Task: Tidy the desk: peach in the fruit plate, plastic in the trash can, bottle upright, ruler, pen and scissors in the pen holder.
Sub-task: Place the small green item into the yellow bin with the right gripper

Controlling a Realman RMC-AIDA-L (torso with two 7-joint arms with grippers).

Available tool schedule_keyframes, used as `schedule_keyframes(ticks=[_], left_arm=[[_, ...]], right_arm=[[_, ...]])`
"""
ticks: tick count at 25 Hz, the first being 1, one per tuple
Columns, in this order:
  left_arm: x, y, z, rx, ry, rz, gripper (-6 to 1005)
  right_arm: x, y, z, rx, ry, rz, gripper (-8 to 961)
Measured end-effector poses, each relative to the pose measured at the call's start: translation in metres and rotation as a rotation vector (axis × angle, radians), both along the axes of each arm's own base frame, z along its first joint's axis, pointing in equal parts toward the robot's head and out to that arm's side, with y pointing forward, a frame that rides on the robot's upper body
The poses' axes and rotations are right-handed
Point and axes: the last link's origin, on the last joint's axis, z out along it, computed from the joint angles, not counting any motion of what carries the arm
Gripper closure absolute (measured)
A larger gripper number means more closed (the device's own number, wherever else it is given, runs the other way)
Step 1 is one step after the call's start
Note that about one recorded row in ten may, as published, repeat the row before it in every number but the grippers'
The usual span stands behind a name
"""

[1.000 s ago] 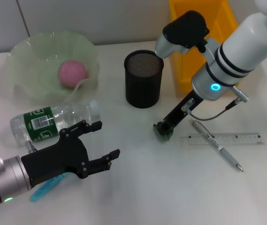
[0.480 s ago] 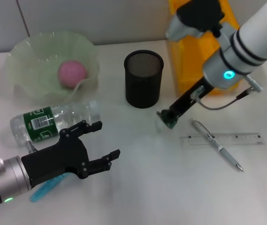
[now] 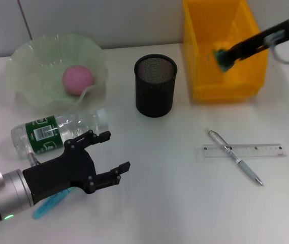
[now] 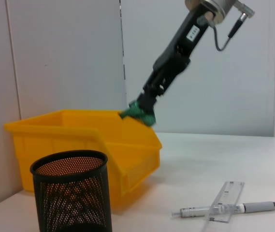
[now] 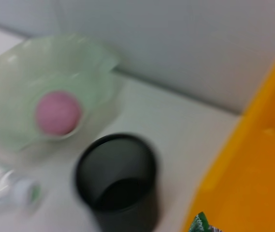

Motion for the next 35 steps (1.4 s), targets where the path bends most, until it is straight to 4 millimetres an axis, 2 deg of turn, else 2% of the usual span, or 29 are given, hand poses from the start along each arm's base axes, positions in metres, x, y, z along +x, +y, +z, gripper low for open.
schedule_keyframes(ticks=[5,9,11,14,19,24,30,35], left_arm=[[0.001,0.000,0.000,-0.002,-0.001,-0.003,186],[0.000,0.000,0.000,-0.003,0.000,-0.004,187],[0.001,0.000,0.000,-0.004,0.000,-0.005,187],[0.001,0.000,0.000,-0.004,0.000,-0.006,188],[0.002,-0.001,0.000,-0.008,-0.006,-0.012,189],[0.002,-0.001,0.000,-0.010,-0.007,-0.014,190],[0.003,-0.001,0.000,-0.009,-0.008,-0.016,191],[0.002,-0.001,0.002,-0.002,-0.011,-0.014,192]], right_arm=[[0.012,0.003,0.036,0.154,0.013,0.010,599],[0.024,0.013,0.048,0.265,-0.011,0.044,598],[0.028,0.015,0.046,0.271,-0.013,0.043,598],[0.038,0.025,0.032,0.271,-0.033,0.055,597],[0.040,0.033,0.016,0.250,-0.052,0.076,596],[0.037,0.035,0.007,0.225,-0.074,0.096,479],[0.031,0.032,0.009,0.226,-0.066,0.113,265],[0.021,0.016,0.009,0.197,0.021,0.170,237]])
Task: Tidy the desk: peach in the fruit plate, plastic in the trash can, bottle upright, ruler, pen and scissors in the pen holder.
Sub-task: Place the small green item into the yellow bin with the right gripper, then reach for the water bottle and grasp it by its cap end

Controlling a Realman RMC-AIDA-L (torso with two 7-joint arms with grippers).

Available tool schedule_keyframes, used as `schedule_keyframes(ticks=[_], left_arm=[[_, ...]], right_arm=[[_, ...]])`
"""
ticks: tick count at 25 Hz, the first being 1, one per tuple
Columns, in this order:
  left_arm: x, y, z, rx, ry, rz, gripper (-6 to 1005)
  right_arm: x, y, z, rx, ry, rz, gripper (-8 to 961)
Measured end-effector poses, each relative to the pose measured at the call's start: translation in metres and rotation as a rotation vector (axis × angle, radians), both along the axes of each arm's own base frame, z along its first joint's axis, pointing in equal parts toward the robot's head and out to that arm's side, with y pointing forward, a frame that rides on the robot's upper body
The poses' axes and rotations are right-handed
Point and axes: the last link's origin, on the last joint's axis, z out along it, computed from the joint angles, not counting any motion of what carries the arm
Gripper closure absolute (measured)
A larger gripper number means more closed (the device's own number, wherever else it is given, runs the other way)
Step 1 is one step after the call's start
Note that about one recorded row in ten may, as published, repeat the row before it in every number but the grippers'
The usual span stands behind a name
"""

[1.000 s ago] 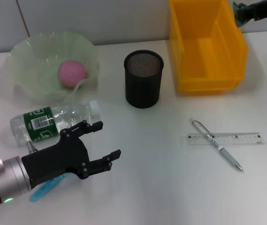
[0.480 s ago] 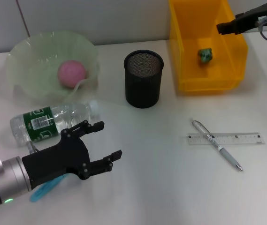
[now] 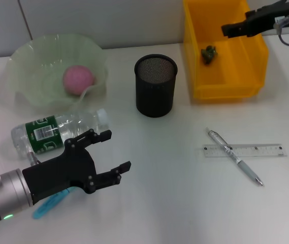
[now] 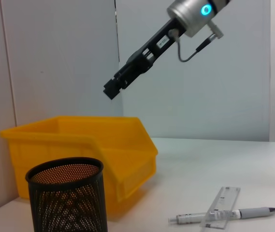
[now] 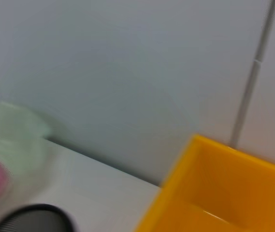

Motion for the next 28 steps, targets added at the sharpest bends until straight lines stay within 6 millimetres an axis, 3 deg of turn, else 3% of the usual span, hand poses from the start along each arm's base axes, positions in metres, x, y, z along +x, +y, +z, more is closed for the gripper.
schedule_keyframes(ticks=[8,9,18,25,28], left_arm=[[-0.002,0.001,0.003,0.010,-0.001,0.006,193],[-0.002,0.001,0.003,0.011,0.000,0.007,194],[-0.001,0.003,0.012,0.023,-0.012,-0.004,195],[0.003,0.023,0.040,0.037,0.107,0.005,197],[0.015,0.036,0.056,0.069,0.280,-0.009,197]], right_arm=[[-0.001,-0.047,-0.012,-0.132,0.215,0.240,233],[0.007,-0.059,-0.016,-0.140,0.239,0.301,233],[0.057,-0.106,-0.045,-0.164,0.406,0.434,234],[0.086,-0.120,-0.078,-0.210,0.441,0.395,234],[0.090,-0.122,-0.083,-0.215,0.446,0.387,235]])
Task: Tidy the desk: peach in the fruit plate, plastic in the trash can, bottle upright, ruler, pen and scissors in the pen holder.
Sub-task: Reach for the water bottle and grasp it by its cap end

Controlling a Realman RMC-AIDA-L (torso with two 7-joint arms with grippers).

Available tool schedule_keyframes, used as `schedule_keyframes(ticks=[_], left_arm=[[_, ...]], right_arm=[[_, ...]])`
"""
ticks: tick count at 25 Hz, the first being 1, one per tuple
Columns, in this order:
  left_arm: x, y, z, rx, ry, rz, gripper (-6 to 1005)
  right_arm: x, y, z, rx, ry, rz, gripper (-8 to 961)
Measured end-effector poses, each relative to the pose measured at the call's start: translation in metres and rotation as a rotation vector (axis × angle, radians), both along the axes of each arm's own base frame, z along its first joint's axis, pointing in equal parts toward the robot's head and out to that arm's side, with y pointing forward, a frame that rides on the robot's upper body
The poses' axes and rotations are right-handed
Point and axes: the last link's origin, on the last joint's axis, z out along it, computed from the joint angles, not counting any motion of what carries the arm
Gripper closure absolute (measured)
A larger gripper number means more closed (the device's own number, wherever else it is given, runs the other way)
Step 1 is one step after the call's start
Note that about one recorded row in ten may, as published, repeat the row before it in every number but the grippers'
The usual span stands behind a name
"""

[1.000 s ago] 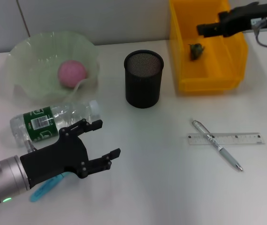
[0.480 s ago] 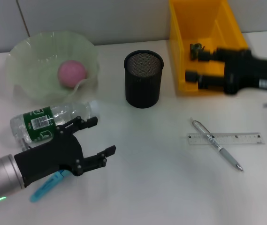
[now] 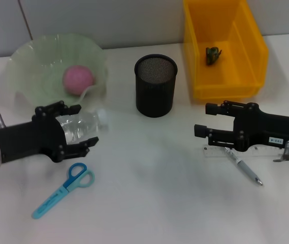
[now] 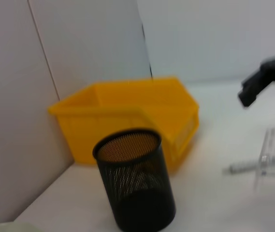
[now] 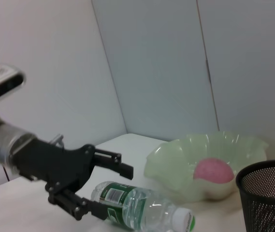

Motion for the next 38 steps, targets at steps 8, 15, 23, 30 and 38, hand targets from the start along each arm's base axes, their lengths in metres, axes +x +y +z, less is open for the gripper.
schedule_keyframes(ticks=[8,15,23,30,38], left_arm=[[0.039,0.015,0.001,-0.051,0.205,-0.060,199],[0.066,0.036,-0.010,-0.086,0.302,-0.067,200],[0.103,0.069,-0.020,-0.096,0.458,-0.039,202],[0.105,0.072,-0.027,-0.107,0.544,-0.022,203],[0.106,0.075,-0.032,-0.114,0.587,0.013,205]], right_arm=[[-0.001,0.001,-0.004,-0.016,0.011,0.002,236],[0.001,-0.003,-0.010,-0.053,-0.022,0.010,236],[0.015,-0.016,-0.018,-0.045,-0.058,0.030,237],[0.023,-0.028,-0.026,0.001,-0.048,0.074,238],[0.028,-0.034,-0.031,0.020,-0.027,0.066,239]])
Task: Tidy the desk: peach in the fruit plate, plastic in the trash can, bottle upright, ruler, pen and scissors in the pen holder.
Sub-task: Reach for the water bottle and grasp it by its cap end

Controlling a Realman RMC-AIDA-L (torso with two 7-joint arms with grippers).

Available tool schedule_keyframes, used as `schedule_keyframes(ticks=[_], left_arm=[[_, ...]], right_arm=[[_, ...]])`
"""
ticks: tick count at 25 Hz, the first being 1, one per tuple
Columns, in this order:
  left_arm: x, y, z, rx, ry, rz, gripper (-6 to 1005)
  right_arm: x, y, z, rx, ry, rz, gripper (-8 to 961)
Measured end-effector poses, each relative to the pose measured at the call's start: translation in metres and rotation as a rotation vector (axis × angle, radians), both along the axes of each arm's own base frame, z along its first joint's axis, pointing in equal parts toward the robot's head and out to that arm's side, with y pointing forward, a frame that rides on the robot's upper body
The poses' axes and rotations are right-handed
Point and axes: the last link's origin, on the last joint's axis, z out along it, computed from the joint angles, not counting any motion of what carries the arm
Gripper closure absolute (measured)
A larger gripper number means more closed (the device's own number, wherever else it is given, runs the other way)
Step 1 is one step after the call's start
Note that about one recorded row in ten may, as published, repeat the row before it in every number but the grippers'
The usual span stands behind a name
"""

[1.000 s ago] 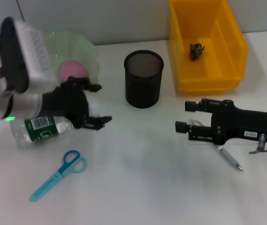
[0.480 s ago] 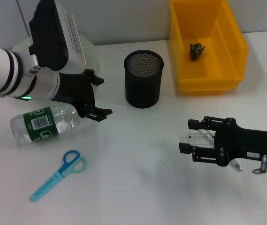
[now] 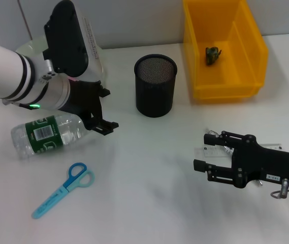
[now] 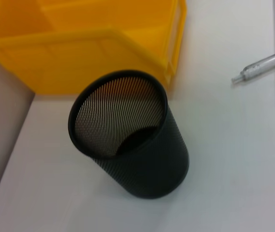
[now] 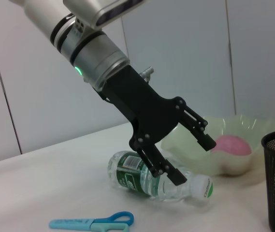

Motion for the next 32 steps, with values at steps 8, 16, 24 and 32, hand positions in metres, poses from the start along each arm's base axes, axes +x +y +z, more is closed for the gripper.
schedule_keyframes(ticks=[8,16,24,32], left_arm=[[-0.005,0.009,-0.006,0.018,0.039,0.044,206],[-0.011,0.012,-0.012,0.003,0.064,0.071,208],[-0.014,0.015,-0.015,0.016,0.068,0.068,209],[-0.017,0.018,-0.017,0.018,0.090,0.075,211]], right_arm=[[0.001,-0.001,0.000,-0.002,0.001,-0.004,239],[0.000,0.000,-0.001,-0.005,0.005,-0.006,240],[0.000,0.001,-0.002,-0.010,0.008,-0.009,241],[0.001,0.000,-0.003,-0.013,0.006,-0.018,242]])
